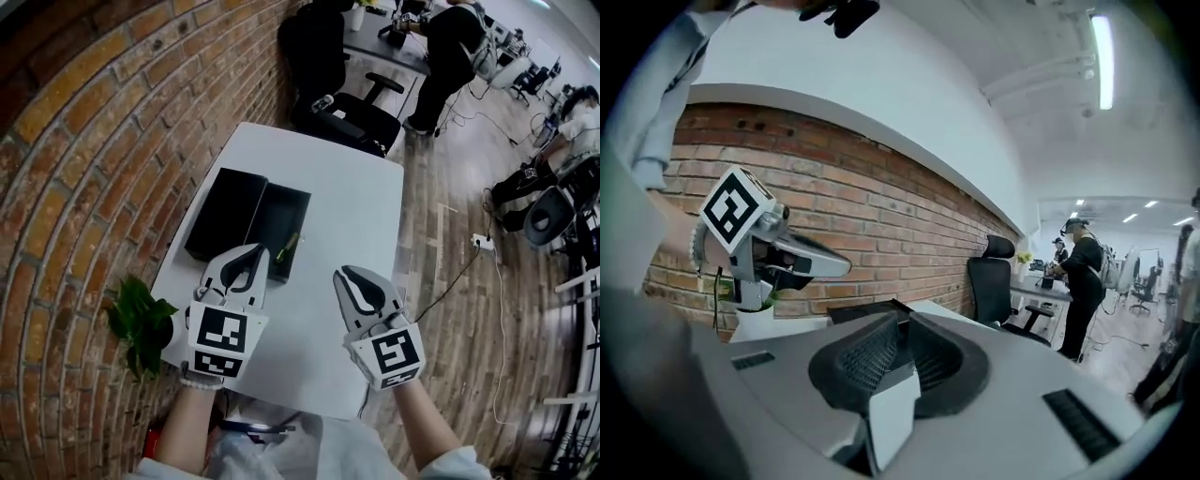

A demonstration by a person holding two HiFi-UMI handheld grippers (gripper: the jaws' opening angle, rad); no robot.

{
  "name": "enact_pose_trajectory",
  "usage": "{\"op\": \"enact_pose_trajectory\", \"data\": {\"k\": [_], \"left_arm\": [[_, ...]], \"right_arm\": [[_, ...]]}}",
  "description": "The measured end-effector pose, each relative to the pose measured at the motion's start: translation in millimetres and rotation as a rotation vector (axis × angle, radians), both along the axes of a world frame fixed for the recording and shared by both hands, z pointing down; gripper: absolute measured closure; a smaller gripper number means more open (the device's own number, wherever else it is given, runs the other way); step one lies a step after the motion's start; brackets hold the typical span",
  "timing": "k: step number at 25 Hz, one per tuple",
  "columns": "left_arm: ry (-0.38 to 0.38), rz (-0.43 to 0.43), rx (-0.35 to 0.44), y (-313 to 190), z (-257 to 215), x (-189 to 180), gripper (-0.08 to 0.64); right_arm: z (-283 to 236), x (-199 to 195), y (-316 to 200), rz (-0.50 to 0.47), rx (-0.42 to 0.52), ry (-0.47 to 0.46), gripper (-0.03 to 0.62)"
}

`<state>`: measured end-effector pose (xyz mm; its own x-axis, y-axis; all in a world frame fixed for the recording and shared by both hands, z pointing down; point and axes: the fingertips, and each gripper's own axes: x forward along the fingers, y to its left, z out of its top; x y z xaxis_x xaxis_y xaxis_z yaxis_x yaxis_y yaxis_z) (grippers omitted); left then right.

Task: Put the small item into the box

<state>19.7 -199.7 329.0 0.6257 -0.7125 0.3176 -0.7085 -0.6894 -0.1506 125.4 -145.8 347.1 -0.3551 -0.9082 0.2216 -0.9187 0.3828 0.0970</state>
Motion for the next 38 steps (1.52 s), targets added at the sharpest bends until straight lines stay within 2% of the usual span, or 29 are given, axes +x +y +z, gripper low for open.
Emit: {"op": "enact_pose_trajectory", "data": {"k": [8,11,22,26,38], "left_arm": [[-0.014,0.041,0.08,36.6,-30.4,-11.7,0.541],[-0.004,0.046,0.094,47.1,-35.9,-14.8,0.541],[0.028,0.082,0.077,72.6,-38.0,-19.1,0.541],[0.06,0.068,0.076,75.0,-41.9,-24.8,0.541],[0.063,0.051,0.087,69.6,-44.1,-34.2,0.541]], "right_arm": [[-24.9,-8.7,26.4,0.024,0.026,0.001,0.528],[-26.6,-12.5,37.2,0.025,0.009,0.014,0.528],[-29.0,-14.6,57.7,0.047,0.001,-0.041,0.528],[-26.6,-18.4,62.7,0.052,-0.004,-0.052,0.528],[-29.5,-31.1,59.2,0.036,0.007,-0.047,0.532]]}}
